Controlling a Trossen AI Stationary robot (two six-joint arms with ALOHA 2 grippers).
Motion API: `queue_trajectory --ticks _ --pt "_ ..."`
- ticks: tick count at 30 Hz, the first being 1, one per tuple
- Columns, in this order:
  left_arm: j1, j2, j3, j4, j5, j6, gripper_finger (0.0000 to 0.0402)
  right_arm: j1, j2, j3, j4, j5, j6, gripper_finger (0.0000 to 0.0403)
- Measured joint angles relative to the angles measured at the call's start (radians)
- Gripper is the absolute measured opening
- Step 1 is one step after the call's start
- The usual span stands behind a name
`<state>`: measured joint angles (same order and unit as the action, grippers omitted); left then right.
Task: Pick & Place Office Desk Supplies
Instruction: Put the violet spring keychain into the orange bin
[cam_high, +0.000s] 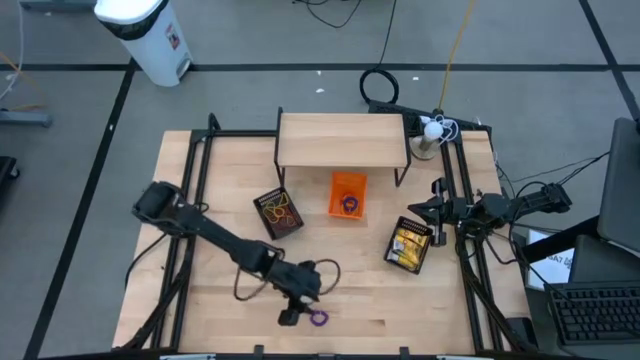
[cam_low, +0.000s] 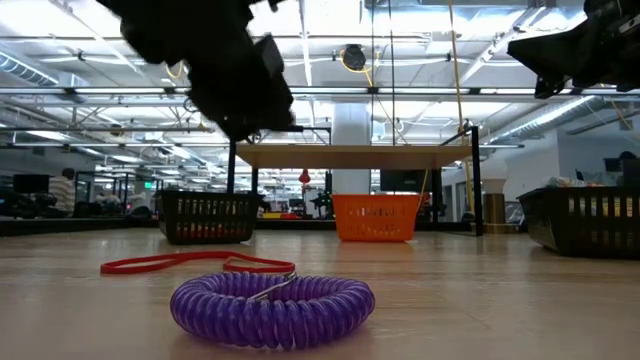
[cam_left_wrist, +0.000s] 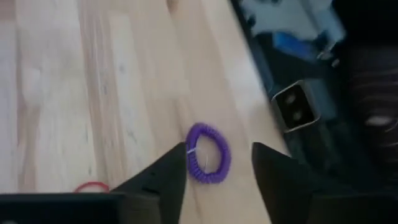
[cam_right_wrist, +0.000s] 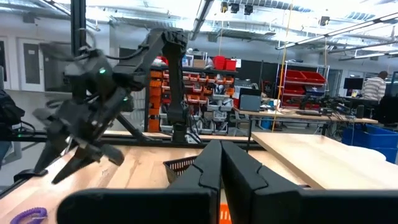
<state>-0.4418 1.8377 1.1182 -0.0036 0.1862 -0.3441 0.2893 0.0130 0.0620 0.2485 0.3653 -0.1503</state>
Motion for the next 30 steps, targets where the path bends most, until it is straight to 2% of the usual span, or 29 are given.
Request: queue_trajectory --ticks 6,9,17,22,30 --pt "-0.025 0.055 0.083 -0.169 -0.061 0.021 0.0239 0.000 -0.001 0.000 0.004 0.000 0.008 0.0004" --pt "-0.040 0.063 0.097 -0.167 -0.099 0.002 0.0251 0.000 0.000 0.000 0.004 0.000 0.008 0.0004" --pt "-0.092 0.084 0.100 -0.121 -0.261 -0.153 0.0247 0.000 0.006 0.000 0.018 0.000 0.040 0.0004" --pt "-0.121 0.162 0.100 -0.039 -0.283 -0.175 0.0246 0.000 0.006 0.000 0.019 -0.002 0.066 0.0004" --pt "-0.112 0.219 0.101 -0.047 -0.338 -0.164 0.0250 0.000 0.007 0.000 0.016 -0.004 0.087 0.0004"
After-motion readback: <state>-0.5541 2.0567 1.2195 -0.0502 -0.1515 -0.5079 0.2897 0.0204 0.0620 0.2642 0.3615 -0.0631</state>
